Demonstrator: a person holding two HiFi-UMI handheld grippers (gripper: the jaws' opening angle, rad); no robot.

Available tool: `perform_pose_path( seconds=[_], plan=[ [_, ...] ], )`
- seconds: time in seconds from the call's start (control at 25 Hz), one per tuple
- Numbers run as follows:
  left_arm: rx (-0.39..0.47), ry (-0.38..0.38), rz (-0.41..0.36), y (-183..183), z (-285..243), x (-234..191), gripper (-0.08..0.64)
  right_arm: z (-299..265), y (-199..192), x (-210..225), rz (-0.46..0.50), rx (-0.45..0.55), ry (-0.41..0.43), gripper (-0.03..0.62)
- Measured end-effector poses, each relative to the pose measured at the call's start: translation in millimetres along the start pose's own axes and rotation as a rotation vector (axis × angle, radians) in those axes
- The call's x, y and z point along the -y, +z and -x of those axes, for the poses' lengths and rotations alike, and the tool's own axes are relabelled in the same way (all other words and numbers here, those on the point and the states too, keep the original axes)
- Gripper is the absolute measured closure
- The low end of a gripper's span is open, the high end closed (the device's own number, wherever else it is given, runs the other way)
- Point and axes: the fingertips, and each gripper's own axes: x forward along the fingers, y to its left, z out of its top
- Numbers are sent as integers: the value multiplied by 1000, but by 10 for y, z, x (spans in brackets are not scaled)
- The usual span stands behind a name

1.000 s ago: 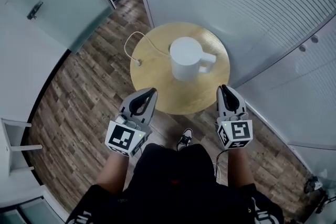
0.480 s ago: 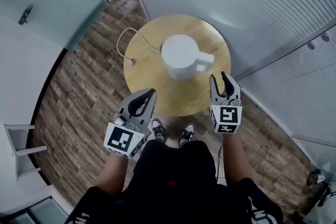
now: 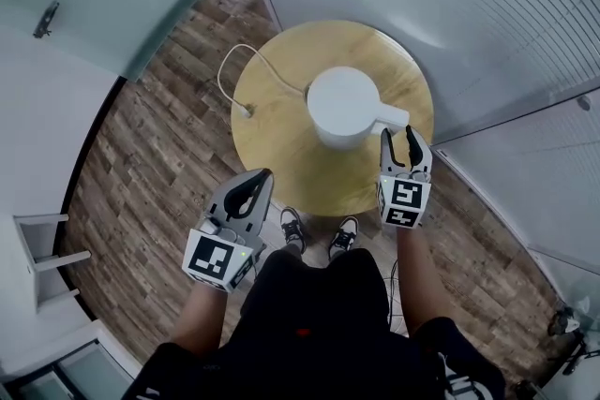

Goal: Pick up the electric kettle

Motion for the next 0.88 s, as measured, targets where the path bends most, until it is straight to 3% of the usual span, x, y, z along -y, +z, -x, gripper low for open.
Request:
perform_pose_path(
  seconds=[0.88],
  plan=[
    [-80, 30, 40, -328, -120, -382, 537, -812, -166, 145, -64, -3, -109, 422]
  ],
)
